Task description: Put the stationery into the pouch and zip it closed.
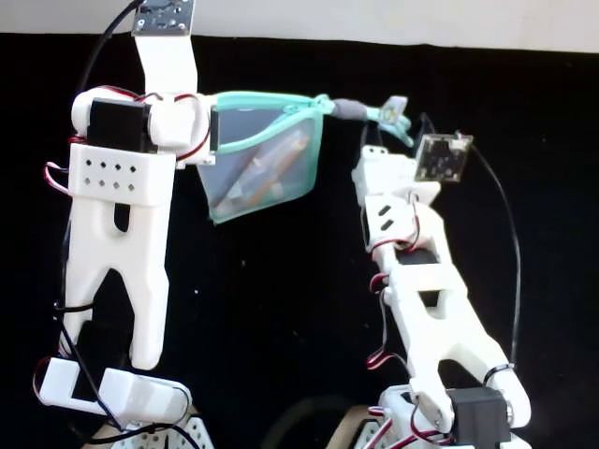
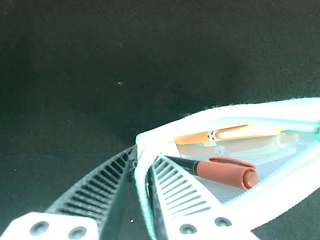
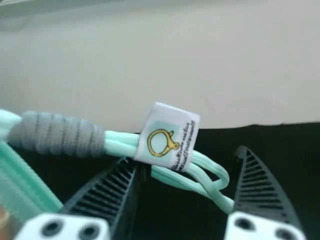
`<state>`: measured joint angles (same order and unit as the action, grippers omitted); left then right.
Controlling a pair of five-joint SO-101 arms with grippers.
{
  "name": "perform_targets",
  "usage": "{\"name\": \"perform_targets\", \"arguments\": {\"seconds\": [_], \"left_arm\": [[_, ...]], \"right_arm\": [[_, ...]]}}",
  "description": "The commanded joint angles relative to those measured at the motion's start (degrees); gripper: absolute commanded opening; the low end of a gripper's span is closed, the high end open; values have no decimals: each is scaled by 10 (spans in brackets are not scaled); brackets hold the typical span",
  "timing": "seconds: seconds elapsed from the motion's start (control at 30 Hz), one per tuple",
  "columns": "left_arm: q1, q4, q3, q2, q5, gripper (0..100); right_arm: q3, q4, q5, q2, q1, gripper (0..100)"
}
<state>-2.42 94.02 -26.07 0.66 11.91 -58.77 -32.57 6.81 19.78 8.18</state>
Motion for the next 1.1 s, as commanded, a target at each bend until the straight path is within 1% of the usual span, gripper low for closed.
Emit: {"name": "perform_targets", "arguments": {"seconds": [0.0,0.07,0.13,0.33,0.47,0.7,1.07], "left_arm": [[-7,-5,2,0,-5,6],[-7,-4,1,0,-5,6],[-7,-4,1,-1,-5,6],[-7,-4,1,-3,-5,6],[-7,-4,1,-5,-5,6],[-7,-4,0,-5,-5,6],[-7,-4,0,-5,-5,6]], "right_arm": [[-1,-73,-46,22,5,262],[-2,-102,-69,21,5,262],[-5,-100,-82,20,5,262],[-13,-91,-83,18,4,262],[-7,-91,-84,-18,-9,262],[68,-94,-84,-101,-40,262],[145,-94,-84,-183,-37,262]]}}
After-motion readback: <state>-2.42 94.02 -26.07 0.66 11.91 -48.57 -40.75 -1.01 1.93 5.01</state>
